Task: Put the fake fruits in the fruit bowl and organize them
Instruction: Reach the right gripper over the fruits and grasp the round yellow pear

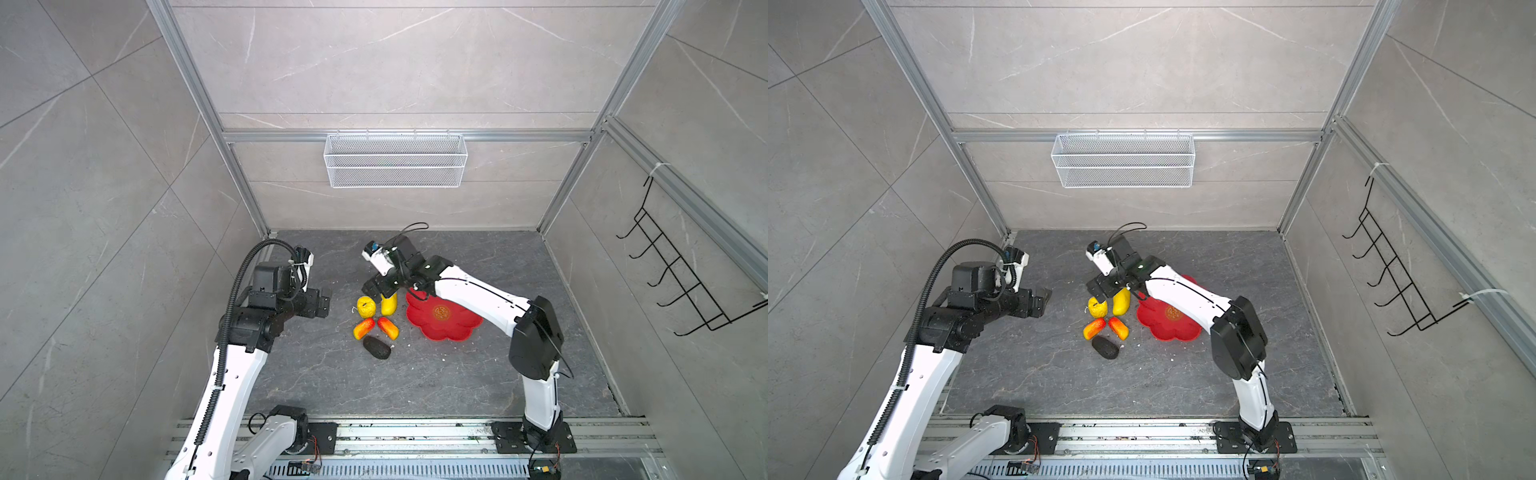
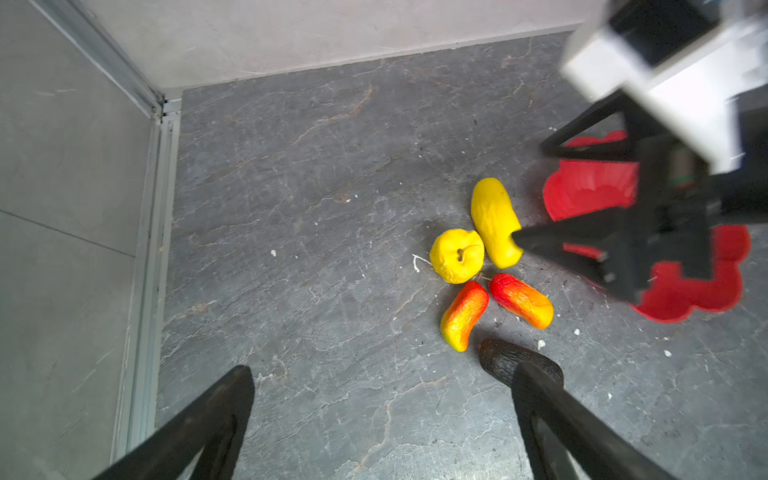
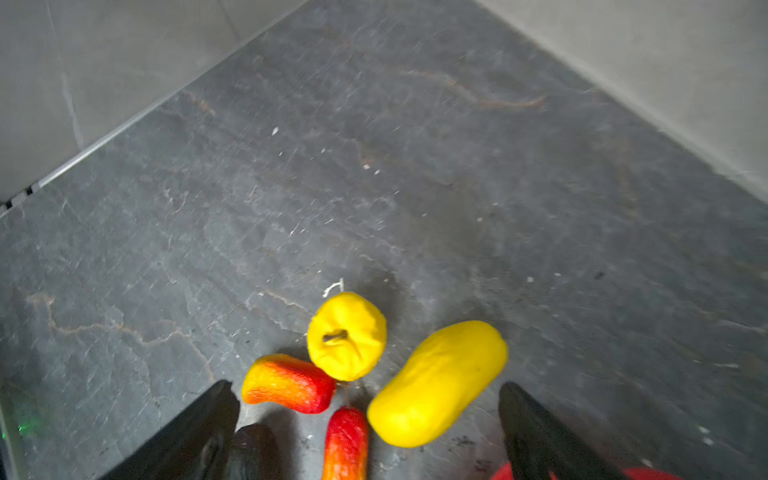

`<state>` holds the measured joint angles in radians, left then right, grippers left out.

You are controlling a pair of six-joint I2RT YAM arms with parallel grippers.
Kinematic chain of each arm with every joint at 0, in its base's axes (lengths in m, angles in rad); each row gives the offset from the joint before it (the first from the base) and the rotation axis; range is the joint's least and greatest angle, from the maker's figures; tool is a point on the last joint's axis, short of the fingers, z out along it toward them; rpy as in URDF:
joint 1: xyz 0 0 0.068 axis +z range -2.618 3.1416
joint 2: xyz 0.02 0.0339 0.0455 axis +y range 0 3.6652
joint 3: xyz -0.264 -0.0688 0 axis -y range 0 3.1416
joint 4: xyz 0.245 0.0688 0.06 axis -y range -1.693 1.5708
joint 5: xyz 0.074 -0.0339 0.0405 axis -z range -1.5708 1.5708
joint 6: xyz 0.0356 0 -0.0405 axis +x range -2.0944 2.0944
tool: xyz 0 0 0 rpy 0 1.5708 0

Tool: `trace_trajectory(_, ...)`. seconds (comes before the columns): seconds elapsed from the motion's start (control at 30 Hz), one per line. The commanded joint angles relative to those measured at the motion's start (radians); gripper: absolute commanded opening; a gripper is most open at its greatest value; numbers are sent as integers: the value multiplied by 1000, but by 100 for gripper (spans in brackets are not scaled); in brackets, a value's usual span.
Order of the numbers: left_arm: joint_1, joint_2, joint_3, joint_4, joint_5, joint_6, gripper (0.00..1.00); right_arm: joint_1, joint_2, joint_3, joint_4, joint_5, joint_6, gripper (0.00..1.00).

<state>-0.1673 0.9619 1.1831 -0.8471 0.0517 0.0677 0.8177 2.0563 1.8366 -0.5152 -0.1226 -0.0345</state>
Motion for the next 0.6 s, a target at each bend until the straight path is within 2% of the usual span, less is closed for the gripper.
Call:
trace_trajectory(0.0,34,-17,-17,8,94,38,100,10,101,116,-106,2,-15,100)
trace_trajectory(0.23,54,-59,-83,67,216,66,100,27,298,317,-230,6,-63,100)
trace_trajectory(0.4,54,-54,-95,70,164,62,100,29,416,477,-340,3,-71,100)
trace_trajectory(0.57,54,-48,-98,72,113,60,100,36,439,483,-348,22,-73,100)
